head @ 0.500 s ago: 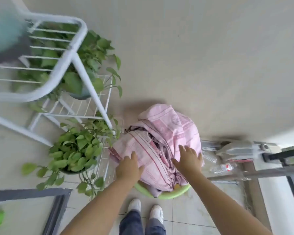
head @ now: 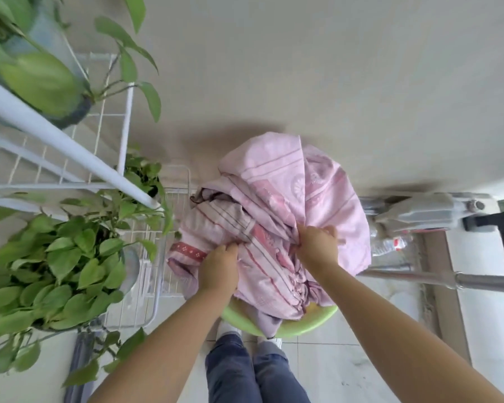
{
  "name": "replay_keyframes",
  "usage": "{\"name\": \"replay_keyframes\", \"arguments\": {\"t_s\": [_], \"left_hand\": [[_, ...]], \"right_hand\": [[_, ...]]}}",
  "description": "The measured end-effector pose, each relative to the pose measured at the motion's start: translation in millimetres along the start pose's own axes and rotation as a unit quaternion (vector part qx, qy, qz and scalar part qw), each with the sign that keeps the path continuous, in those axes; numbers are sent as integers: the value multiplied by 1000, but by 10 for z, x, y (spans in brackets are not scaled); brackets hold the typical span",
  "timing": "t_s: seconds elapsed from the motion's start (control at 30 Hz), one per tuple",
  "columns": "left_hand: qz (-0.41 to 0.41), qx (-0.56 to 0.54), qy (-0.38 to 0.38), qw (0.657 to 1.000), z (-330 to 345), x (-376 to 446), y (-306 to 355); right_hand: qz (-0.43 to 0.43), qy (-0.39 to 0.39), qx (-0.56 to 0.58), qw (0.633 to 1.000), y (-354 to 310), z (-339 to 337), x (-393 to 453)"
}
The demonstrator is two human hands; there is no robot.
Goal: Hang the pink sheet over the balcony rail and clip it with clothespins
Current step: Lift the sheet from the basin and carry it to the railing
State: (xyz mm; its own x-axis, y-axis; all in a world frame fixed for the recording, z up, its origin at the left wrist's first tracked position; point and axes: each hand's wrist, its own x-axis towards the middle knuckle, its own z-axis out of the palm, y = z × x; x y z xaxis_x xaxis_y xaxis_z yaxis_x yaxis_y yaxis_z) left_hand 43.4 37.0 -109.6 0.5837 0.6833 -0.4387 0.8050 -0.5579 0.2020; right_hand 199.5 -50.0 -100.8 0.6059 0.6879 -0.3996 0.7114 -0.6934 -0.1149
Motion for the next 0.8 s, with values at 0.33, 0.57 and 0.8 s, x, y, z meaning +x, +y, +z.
{"name": "replay_keyframes", "arguments": {"t_s": [0.33, 0.57, 0.8], "left_hand": [[-35, -300, 136, 944, -1370, -446, 372], [108, -361, 317, 870, -2808, -1007, 953], [352, -407, 404, 740, -3739, -1752, 1736]], "right_hand": [[-57, 83, 259, 961, -68, -1152, -420], [-135, 290, 364, 875, -82, -2687, -1032], [-83, 492, 350, 793, 193, -3623, -2157]]}}
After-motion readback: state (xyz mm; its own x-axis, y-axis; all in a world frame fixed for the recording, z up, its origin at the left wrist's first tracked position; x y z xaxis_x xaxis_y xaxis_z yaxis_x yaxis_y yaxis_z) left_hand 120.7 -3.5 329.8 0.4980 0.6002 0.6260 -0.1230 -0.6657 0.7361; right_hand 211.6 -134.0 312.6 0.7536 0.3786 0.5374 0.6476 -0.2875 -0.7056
